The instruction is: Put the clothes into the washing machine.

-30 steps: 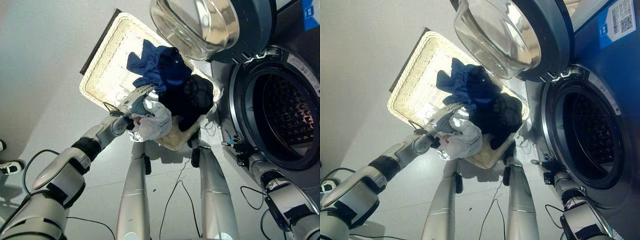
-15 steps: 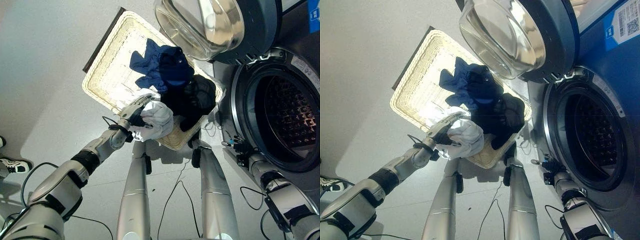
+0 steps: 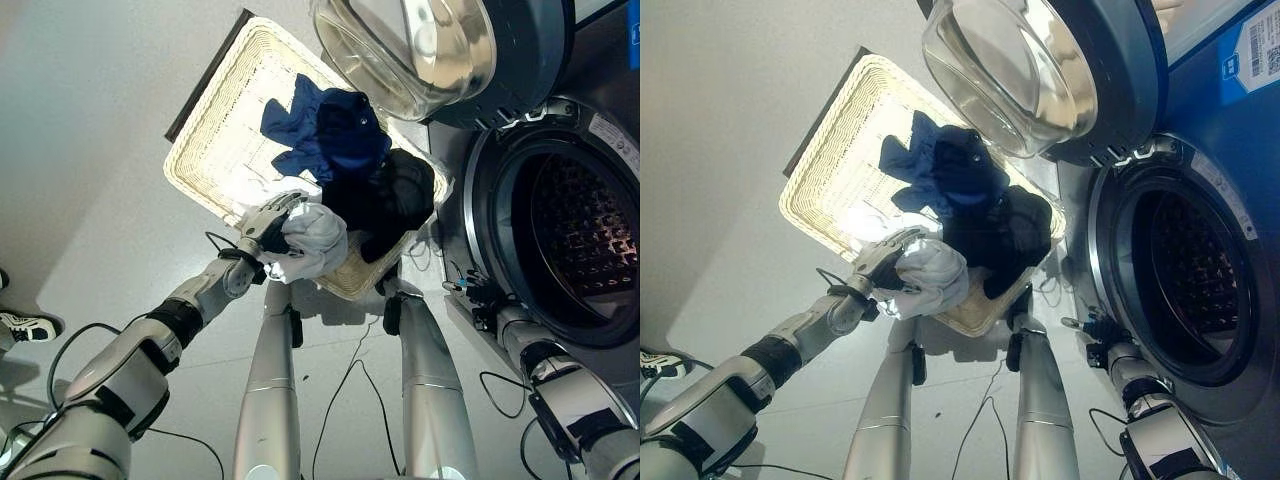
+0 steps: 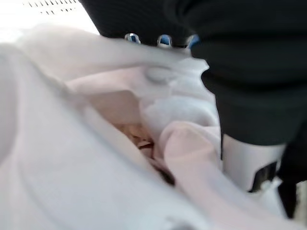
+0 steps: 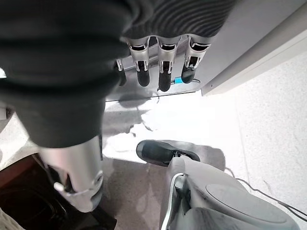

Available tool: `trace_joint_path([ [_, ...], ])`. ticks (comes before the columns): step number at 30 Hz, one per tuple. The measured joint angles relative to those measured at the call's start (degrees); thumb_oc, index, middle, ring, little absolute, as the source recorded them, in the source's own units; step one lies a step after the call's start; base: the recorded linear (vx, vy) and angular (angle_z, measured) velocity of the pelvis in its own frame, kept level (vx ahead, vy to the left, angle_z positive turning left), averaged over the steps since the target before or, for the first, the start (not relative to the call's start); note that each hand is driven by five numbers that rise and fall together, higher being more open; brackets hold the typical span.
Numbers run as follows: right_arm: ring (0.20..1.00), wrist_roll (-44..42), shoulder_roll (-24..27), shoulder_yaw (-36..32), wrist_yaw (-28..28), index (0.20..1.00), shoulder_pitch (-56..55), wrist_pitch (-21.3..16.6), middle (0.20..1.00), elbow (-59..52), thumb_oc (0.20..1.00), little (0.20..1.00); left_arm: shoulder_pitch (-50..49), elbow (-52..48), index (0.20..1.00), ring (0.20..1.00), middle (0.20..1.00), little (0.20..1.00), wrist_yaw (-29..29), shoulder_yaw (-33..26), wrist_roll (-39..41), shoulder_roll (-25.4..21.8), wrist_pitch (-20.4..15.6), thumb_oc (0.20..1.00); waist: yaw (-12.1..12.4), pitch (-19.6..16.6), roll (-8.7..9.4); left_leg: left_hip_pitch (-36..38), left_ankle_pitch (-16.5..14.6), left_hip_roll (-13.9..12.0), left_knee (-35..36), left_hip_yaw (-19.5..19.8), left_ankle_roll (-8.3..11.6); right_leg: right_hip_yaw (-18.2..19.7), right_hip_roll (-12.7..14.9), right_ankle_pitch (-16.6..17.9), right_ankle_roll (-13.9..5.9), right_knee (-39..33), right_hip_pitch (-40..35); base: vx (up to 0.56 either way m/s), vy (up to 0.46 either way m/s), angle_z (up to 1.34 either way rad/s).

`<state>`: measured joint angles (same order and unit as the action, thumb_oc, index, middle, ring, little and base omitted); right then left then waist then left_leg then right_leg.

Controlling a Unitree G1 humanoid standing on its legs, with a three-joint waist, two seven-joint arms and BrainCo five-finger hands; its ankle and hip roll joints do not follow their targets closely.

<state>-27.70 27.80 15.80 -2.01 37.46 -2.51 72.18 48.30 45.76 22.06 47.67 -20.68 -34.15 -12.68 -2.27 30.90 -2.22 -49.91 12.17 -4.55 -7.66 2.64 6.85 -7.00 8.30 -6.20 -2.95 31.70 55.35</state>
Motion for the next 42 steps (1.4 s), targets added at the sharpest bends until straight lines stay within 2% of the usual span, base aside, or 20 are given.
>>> trace_joint_path([
  [6, 1.000, -0.02, -0.13, 1.30, 0.07, 1.000, 1.10, 0.08, 1.000, -0.01, 1.000, 1.000, 4.92, 5.31, 1.000, 1.000, 1.000, 1.000, 0.26, 1.20, -3.66, 3.03, 4.36, 1.000, -0.33, -0.07, 0.73, -1.11, 0.21, 0.00, -0.12, -0.48, -0.14, 0.28, -0.12, 0.97, 0.08, -0.98, 0.67, 0.00, -0.001, -0.02],
  [14, 1.000, -0.08, -0.45, 3.08, 0.54, 1.000, 2.11, 0.07, 1.000, -0.05, 1.000, 1.000, 8.57, 8.41, 1.000, 1.000, 1.000, 1.000, 0.06, 2.39, -7.84, 4.00, 7.39, 1.000, -0.78, -0.34, 1.92, -1.06, -0.47, -0.11, -0.69, -0.49, -0.22, 0.37, -0.30, 0.87, -0.35, -1.52, 0.36, 0.00, 0.000, -0.01],
  [20, 1.000, -0.72, -3.26, 4.43, 1.18, 1.000, 2.83, 0.07, 1.000, 0.20, 1.000, 1.000, 10.90, 12.28, 1.000, 1.000, 1.000, 1.000, -1.39, 2.40, -7.97, 4.46, 9.50, 1.000, -1.69, -1.99, 4.86, -0.90, -0.85, -0.13, -0.86, -0.95, -0.27, 1.59, -0.82, 1.77, -0.79, -2.75, 0.38, 0.00, 0.007, -0.09],
  [21, 1.000, -0.95, -3.57, 4.67, 1.37, 1.000, 2.85, 0.07, 1.000, 0.25, 1.000, 1.000, 11.40, 13.15, 0.940, 0.940, 0.940, 0.940, -1.94, 2.41, -8.79, 5.12, 9.52, 0.940, -1.65, -2.15, 5.15, -0.94, -0.90, -0.09, -0.85, -0.99, -0.45, 1.62, -0.83, 1.90, -0.81, -3.09, 0.24, 0.00, 0.000, 0.00],
  [22, 1.000, -1.05, -3.68, 4.93, 1.38, 1.000, 2.86, 0.07, 1.000, 0.25, 1.000, 1.000, 11.70, 13.69, 0.840, 0.840, 0.840, 0.840, -2.15, 2.41, -9.72, 5.59, 9.54, 0.840, -1.61, -2.16, 5.16, -0.92, -0.89, -0.04, -0.87, -0.99, -0.59, 1.63, -0.81, 1.90, -0.82, -3.15, 0.14, 0.00, 0.000, 0.00],
  [23, 1.000, -1.10, -3.85, 5.03, 1.39, 1.000, 2.92, 0.07, 1.000, 0.23, 1.000, 1.000, 11.90, 13.91, 0.492, 0.492, 0.492, 0.492, -2.42, 2.42, -10.16, 6.00, 9.55, 0.492, -1.57, -2.17, 5.18, -0.92, -0.96, -0.03, -0.93, -0.99, -0.63, 1.63, -0.80, 1.90, -0.82, -3.24, 0.05, 0.00, 0.000, 0.00],
  [25, 1.000, -1.15, -4.75, 5.38, 1.79, 1.000, 3.25, 0.06, 1.000, 0.12, 1.000, 1.000, 12.51, 14.45, 0.200, 0.200, 0.200, 0.200, -3.76, 2.41, -10.18, 6.47, 9.61, 0.200, -1.53, -2.18, 5.20, -0.88, -0.85, -0.01, -1.08, -1.02, -0.47, 1.63, -0.81, 2.04, -0.73, -3.22, -0.18, 0.00, 0.000, 0.00],
  [30, 1.000, -1.16, -5.16, 5.42, 2.60, 1.000, 3.62, 0.06, 1.000, 0.08, 1.000, 1.000, 12.69, 15.24, 0.200, 0.200, 0.200, 0.200, -6.75, 2.41, -11.31, 7.21, 9.62, 0.200, -1.77, -2.18, 5.20, -0.71, -0.86, -0.02, -1.24, -1.03, -0.46, 1.63, -0.82, 2.13, -0.67, -3.14, -0.34, 0.00, 0.000, 0.00],
  [35, 1.000, -1.17, -5.29, 5.43, 2.75, 1.000, 3.76, 0.05, 1.000, 0.11, 1.000, 1.000, 10.89, 20.62, 0.200, 0.200, 0.200, 0.200, -10.41, 3.13, -11.31, 9.51, 9.77, 0.200, -2.48, -2.18, 5.20, -0.73, -0.87, -0.10, -1.50, -1.04, -0.45, 1.66, -0.89, 2.02, -0.85, -3.03, -0.33, 0.00, 0.000, 0.00],
  [42, 1.000, -1.27, -5.60, 5.42, 3.45, 1.000, 4.03, -0.02, 1.000, 0.11, 1.000, 1.000, 8.58, 20.98, 0.200, 0.200, 0.200, 0.200, -10.85, 3.06, -11.07, 9.95, 9.59, 0.200, -2.97, -2.18, 5.20, -0.72, -0.89, -0.12, -1.56, -1.09, -0.43, 1.72, -0.92, 2.06, -0.79, -3.06, -0.30, 0.00, 0.000, 0.00],
])
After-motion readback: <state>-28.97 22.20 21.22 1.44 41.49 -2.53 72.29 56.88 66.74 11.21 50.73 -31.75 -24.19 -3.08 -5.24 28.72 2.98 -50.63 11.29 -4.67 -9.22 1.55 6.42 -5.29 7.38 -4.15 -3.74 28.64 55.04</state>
